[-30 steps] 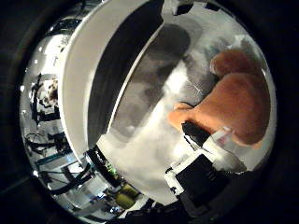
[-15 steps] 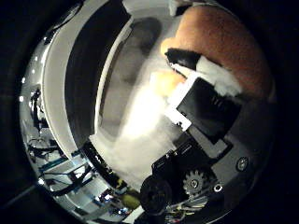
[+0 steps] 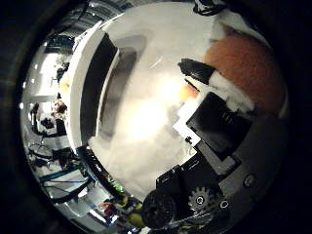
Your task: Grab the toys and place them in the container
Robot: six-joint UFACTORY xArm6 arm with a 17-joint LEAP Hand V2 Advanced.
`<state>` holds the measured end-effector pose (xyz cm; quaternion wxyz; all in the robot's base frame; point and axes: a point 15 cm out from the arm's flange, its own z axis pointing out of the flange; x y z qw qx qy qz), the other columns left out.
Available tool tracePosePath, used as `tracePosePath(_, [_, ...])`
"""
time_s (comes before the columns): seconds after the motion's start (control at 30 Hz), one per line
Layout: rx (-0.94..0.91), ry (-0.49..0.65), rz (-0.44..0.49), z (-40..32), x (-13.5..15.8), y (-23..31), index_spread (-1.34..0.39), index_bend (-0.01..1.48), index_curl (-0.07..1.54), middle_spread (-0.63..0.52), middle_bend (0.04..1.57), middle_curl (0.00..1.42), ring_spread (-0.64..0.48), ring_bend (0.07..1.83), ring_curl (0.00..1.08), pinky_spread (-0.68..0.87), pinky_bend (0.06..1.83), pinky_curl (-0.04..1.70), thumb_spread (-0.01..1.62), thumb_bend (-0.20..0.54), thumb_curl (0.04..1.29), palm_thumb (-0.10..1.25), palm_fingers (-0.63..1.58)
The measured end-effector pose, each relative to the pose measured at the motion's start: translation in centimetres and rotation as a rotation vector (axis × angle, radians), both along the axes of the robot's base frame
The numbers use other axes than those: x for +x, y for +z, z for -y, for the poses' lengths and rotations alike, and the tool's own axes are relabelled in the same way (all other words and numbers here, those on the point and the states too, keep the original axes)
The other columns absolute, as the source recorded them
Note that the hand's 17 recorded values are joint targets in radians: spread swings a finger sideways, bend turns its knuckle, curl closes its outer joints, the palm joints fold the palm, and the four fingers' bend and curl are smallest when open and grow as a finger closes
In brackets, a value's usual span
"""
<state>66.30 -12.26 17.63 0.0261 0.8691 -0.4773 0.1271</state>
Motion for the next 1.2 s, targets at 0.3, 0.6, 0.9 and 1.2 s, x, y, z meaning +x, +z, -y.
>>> tracePosePath(0.3, [0.014, -0.002, 0.044, -1.7, -2.8, 9.2, -0.26, 1.27, 0.92, -0.22, 1.35, 0.98, -0.28, 1.41, 0.89, -0.16, 1.27, 1.24, 0.96, -0.013, 0.55, 1.09, 0.90])
tracePosePath(0.6, [0.045, 0.018, 0.016, -9.8, -10.9, 11.8, -0.23, 1.28, 0.91, -0.20, 1.36, 0.99, -0.27, 1.40, 0.92, -0.15, 1.19, 1.44, 0.97, -0.017, 0.59, 1.08, 0.90])
tracePosePath(0.9, [0.062, 0.073, -0.047, -20.7, -18.3, 9.7, -0.23, 1.26, 0.90, -0.19, 1.35, 0.98, -0.27, 1.38, 0.93, -0.15, 1.13, 1.53, 0.97, -0.015, 0.62, 1.08, 0.93])
tracePosePath(1.2, [0.057, 0.171, -0.120, -32.7, -20.9, 5.9, -0.23, 1.23, 0.90, -0.19, 1.32, 0.98, -0.28, 1.35, 0.94, -0.16, 1.09, 1.58, 0.96, -0.016, 0.63, 1.07, 0.96])
